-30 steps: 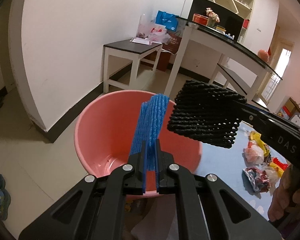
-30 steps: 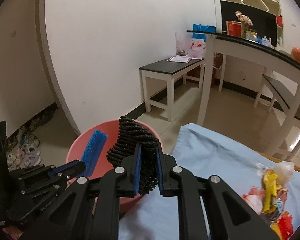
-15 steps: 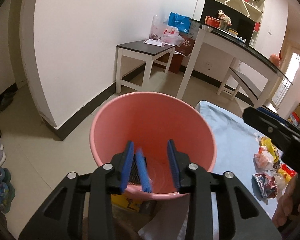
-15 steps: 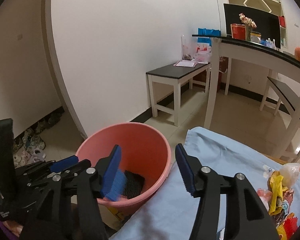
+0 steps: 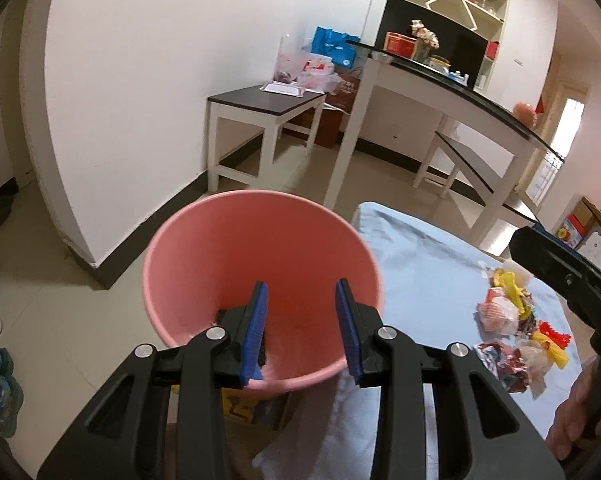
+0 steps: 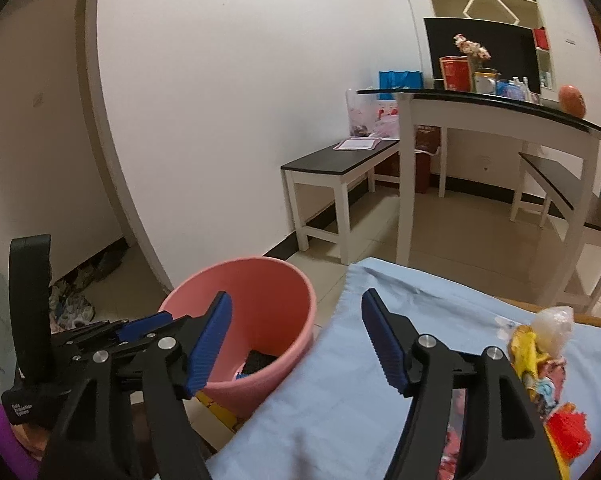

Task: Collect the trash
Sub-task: 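Move both tools back over the trash pile on the table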

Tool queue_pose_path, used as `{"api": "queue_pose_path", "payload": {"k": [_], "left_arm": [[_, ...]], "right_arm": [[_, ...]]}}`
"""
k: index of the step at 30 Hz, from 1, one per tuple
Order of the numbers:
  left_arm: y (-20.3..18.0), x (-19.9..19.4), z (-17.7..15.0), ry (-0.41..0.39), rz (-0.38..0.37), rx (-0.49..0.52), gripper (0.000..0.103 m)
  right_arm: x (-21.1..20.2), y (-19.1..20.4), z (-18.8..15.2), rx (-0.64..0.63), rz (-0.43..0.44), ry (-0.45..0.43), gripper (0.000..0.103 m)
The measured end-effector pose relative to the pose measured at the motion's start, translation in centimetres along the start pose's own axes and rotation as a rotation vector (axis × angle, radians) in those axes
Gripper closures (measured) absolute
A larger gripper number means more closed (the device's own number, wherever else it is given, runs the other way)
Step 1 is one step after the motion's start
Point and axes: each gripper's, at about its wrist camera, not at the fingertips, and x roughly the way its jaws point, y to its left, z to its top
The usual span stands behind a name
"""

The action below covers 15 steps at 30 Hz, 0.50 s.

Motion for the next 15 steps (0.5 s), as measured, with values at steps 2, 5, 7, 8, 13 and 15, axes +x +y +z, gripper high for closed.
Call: {"api": "queue_pose_path", "payload": {"k": [2, 5, 7, 8, 13, 15], "left_arm": [[-0.7, -0.1, 0.0, 0.003, -0.018, 0.008, 0.068], [-1.9, -0.2, -0.2, 0.003, -0.037, 0.031, 0.068], [-2.9, -0.3, -0.3, 0.007, -0.05, 0.05, 0.068], [-3.4, -0.2, -0.4, 0.009, -0.057, 0.059, 0.068], [-5.8, 0.2, -0.7, 0.025, -0.101, 0.096, 0.068], [-6.7, 0.3, -0.8, 0.03, -0.115, 0.11, 0.068]], "right_arm": [[-0.9, -0.6, -0.2, 0.011, -0.015, -0.007, 0.036], [-2.1, -1.8, -0.7, 0.029, -0.034, -0.008, 0.036], [-2.9, -2.5, -0.9, 0.039, -0.048, -0.008, 0.036], [-3.5, -3.1, -1.2, 0.044, -0.061, -0.011, 0.036], [-6.0, -5.5, -2.1, 0.07, -0.124, -0.023, 0.036], [-7.1, -6.5, -2.6, 0.075, -0.147, -0.029, 0.036]]}}
